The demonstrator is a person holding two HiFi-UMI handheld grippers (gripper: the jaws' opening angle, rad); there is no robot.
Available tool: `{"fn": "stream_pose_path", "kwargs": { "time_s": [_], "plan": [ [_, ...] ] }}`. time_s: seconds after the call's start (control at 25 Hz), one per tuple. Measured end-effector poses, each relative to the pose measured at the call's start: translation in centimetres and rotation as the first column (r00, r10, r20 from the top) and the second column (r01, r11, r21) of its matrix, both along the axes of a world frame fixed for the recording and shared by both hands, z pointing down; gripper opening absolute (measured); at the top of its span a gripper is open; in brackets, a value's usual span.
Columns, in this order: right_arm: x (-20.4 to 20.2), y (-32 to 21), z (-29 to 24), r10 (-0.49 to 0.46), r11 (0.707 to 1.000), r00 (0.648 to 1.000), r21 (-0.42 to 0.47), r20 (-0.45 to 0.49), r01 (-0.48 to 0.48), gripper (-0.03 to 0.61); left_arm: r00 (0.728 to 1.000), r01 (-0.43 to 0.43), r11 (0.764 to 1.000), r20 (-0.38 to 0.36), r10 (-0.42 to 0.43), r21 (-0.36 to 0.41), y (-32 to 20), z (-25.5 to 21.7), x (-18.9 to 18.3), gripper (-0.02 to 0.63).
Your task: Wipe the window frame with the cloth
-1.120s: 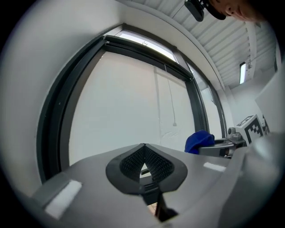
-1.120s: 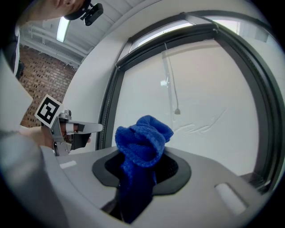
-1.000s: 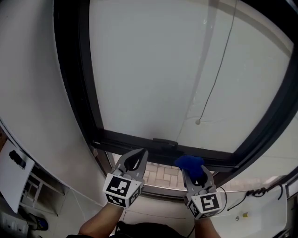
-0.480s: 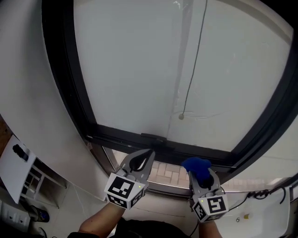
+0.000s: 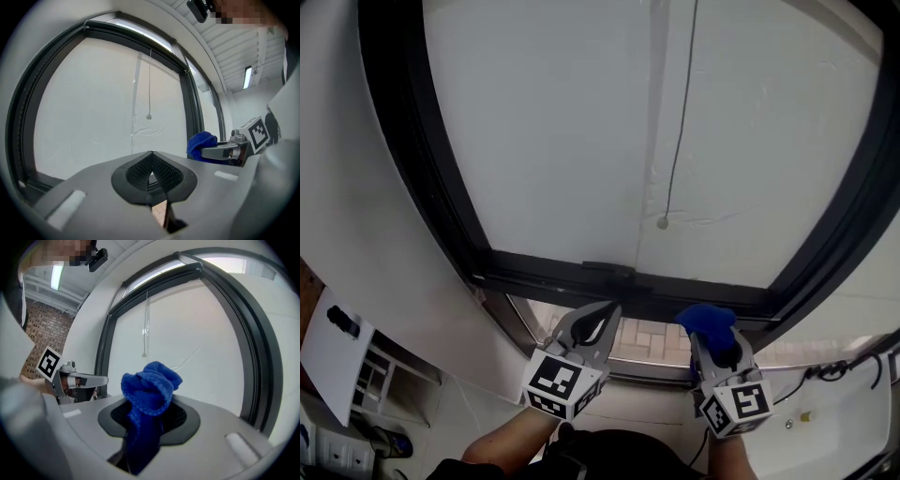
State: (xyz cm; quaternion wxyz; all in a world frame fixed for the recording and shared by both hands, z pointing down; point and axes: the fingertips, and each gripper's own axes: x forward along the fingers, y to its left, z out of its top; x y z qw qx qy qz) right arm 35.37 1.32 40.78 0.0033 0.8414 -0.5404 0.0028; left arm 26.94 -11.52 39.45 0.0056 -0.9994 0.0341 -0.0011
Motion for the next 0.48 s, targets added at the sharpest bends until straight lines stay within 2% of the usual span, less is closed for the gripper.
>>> {"fn": "stream_pose_path", "kwargs": {
  "time_s": [0.16, 0.32, 0.48],
  "plan": [
    [-0.2, 0.0, -0.4, 0.025, 1.000, 1.000, 0.007, -0.017, -0.025, 0.133, 0.998, -0.060, 0.998, 0.018, 0.060, -0.005, 0.2, 0.6, 0.0, -0.008],
    [-0.7, -0.4, -0.4, 0.040, 0.999, 0.999, 0.010, -0.008, -0.040, 0.133, 0.989, -0.144, 0.987, -0.009, 0.145, 0.078, 1.3, -0.1, -0.2, -0.008],
    [-0.9, -0.8, -0.1, 0.059, 0.998, 0.998, 0.013, 0.000, -0.059, 0.132, 0.989, -0.150, 0.986, -0.003, 0.151, 0.068, 0.8, -0.3, -0.6, -0.008]
  ]
}}
